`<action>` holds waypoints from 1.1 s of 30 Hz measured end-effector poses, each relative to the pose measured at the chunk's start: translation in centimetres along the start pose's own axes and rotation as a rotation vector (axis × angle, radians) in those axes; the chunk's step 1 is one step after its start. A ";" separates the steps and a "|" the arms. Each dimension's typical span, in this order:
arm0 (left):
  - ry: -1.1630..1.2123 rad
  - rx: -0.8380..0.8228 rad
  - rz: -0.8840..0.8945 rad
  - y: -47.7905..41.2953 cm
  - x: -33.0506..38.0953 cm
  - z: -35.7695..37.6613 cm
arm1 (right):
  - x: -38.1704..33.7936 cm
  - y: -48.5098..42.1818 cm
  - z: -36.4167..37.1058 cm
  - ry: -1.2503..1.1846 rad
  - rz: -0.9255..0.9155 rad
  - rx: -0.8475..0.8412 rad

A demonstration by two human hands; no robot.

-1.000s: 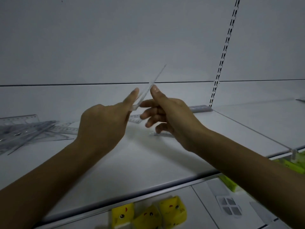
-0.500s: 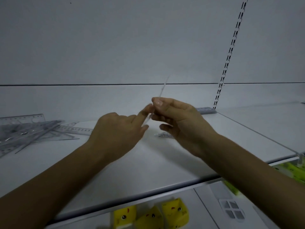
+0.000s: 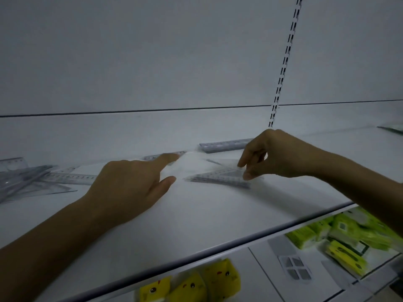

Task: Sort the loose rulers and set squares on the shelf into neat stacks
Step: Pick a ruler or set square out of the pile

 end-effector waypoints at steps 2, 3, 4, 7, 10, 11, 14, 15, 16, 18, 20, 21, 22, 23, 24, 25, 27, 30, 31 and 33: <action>0.019 -0.017 -0.020 0.1 -0.1 -0.2 | 0.0 -0.4 0.4 0.010 -0.005 -0.013; 0.028 -0.022 -0.027 0.1 -0.2 -0.2 | 0.0 -0.6 0.6 0.007 -0.003 -0.012; 0.039 -0.024 -0.033 0.1 -0.2 -0.2 | 0.0 -0.9 0.7 0.006 -0.002 -0.011; 0.061 -0.031 -0.050 0.1 -0.3 -0.3 | -0.2 -1.4 1.0 0.032 -0.001 -0.025; 0.056 -0.043 -0.057 0.1 -0.5 -0.3 | -0.4 -1.8 1.3 0.034 -0.012 -0.039; 0.052 -0.045 -0.058 0.1 -0.6 -0.4 | -0.4 -1.9 1.4 0.036 -0.019 -0.042; 0.066 -0.054 -0.066 0.2 -0.7 -0.5 | -0.5 -2.1 1.7 0.036 -0.040 -0.056; 0.072 -0.055 -0.069 0.2 -0.7 -0.5 | -0.5 -2.2 1.7 0.032 -0.044 -0.055; 0.078 -0.056 -0.069 0.2 -0.7 -0.5 | -0.5 -2.3 1.8 0.032 -0.047 -0.051; 0.093 -0.056 -0.069 0.2 -0.7 -0.5 | -0.3 -2.4 2.0 0.049 -0.056 -0.033; 0.101 -0.060 -0.074 0.2 -0.7 -0.5 | -0.2 -2.4 2.3 0.064 -0.067 -0.033; 0.105 -0.063 -0.075 0.2 -0.7 -0.5 | -0.2 -2.4 2.4 0.063 -0.069 -0.049; 0.109 -0.069 -0.074 0.1 -0.7 -0.5 | -0.2 -2.5 2.4 0.054 -0.067 -0.076; 0.113 -0.074 -0.073 0.1 -0.7 -0.5 | -0.2 -2.6 2.5 0.039 -0.062 -0.111; 0.117 -0.077 -0.076 0.1 -0.8 -0.4 | -0.3 -2.7 2.5 0.022 -0.057 -0.144; 0.126 -0.079 -0.082 0.1 -0.8 -0.4 | -0.4 -2.9 2.5 0.006 -0.051 -0.169; 0.151 -0.072 -0.091 0.2 -0.9 -0.4 | -0.4 -3.2 2.6 -0.016 -0.039 -0.198; 0.189 -0.053 -0.108 0.3 -1.2 -0.3 | -0.4 -3.8 2.9 -0.020 -0.030 -0.209; 0.197 -0.048 -0.110 0.3 -1.3 -0.3 | -0.4 -3.9 3.0 -0.021 -0.032 -0.206; 0.201 -0.040 -0.117 0.4 -1.3 -0.4 | -0.3 -4.2 3.1 -0.019 -0.031 -0.206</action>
Point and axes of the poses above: each hand's wrist, its own y-axis away from the middle knuckle, its own z-axis out of the palm, x = y × z, the point moved 1 cm from there along -y, towards the middle knuckle, and after that the axes turned 1 degree about z, right-handed, at the moved point
